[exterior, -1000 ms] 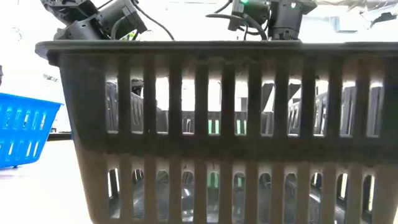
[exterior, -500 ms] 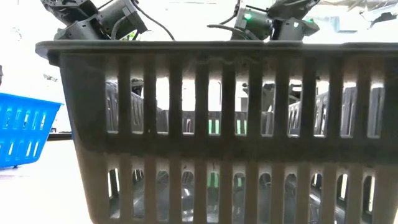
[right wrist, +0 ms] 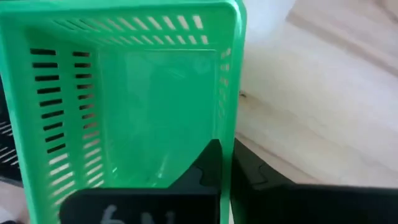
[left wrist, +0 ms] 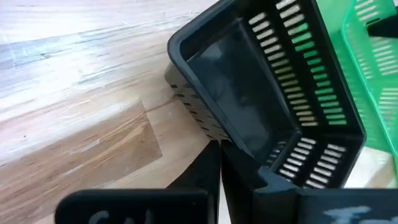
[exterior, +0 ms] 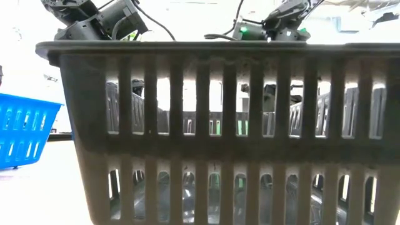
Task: Stack baskets by color
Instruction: Stack the middle green bin on the top green bin, then stack the bottom green bin on the stacked green bins
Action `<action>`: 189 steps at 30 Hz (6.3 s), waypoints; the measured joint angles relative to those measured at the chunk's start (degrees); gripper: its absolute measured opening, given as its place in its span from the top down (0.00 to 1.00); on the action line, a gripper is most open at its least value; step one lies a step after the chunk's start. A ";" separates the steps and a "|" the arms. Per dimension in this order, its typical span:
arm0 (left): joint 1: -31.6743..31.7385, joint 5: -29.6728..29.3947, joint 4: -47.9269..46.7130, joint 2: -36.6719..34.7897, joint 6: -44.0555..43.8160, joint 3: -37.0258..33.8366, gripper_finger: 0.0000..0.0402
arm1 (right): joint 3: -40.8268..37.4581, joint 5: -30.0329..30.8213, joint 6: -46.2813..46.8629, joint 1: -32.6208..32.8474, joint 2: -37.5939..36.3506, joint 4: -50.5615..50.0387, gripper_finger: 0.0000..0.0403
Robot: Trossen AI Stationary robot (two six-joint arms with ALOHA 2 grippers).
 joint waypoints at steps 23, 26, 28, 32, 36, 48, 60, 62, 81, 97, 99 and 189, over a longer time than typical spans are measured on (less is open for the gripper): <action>0.02 1.04 1.56 0.00 1.97 0.07 1.00 | 0.07 13.35 -10.03 -25.47 -28.46 -14.86 0.97; 0.02 1.06 1.48 0.00 1.95 0.07 1.00 | 0.07 14.96 -11.44 -30.50 -28.37 -16.05 0.97; 0.02 1.08 1.40 0.00 2.05 0.07 1.00 | 0.06 15.07 -11.57 -33.14 -28.34 -16.13 0.96; 0.02 1.08 1.27 0.00 2.35 0.07 1.00 | 0.05 15.06 -10.61 -38.25 -27.56 -18.25 0.93; 0.02 1.04 1.27 0.00 2.40 0.07 1.00 | -0.62 15.17 -10.47 -40.62 -26.96 -19.15 0.94; 0.50 1.08 1.33 0.00 3.32 0.07 1.00 | -10.60 11.17 -7.80 -41.23 -26.43 -9.48 0.91; 0.50 2.50 1.17 -0.01 4.57 0.07 1.00 | -10.78 10.96 -7.47 -41.17 -26.45 -8.82 0.88; 0.50 2.50 1.14 0.00 4.59 0.07 1.00 | -10.78 11.24 -7.29 -41.17 -26.45 -9.65 0.87; 0.50 2.59 1.22 -0.02 4.55 0.04 1.00 | -10.38 13.89 -9.43 -40.99 -26.77 -8.86 0.62; 1.38 3.53 0.96 0.00 5.16 0.04 1.00 | -9.49 22.95 -4.64 -34.71 -20.01 -20.68 0.62; 1.36 4.03 0.92 -0.01 5.48 0.04 1.00 | -9.46 22.93 -4.60 -34.00 -17.94 -20.64 0.63; 3.02 7.92 -1.70 -0.02 11.39 0.02 1.00 | 11.99 19.21 -27.91 -38.65 -2.17 -16.00 0.71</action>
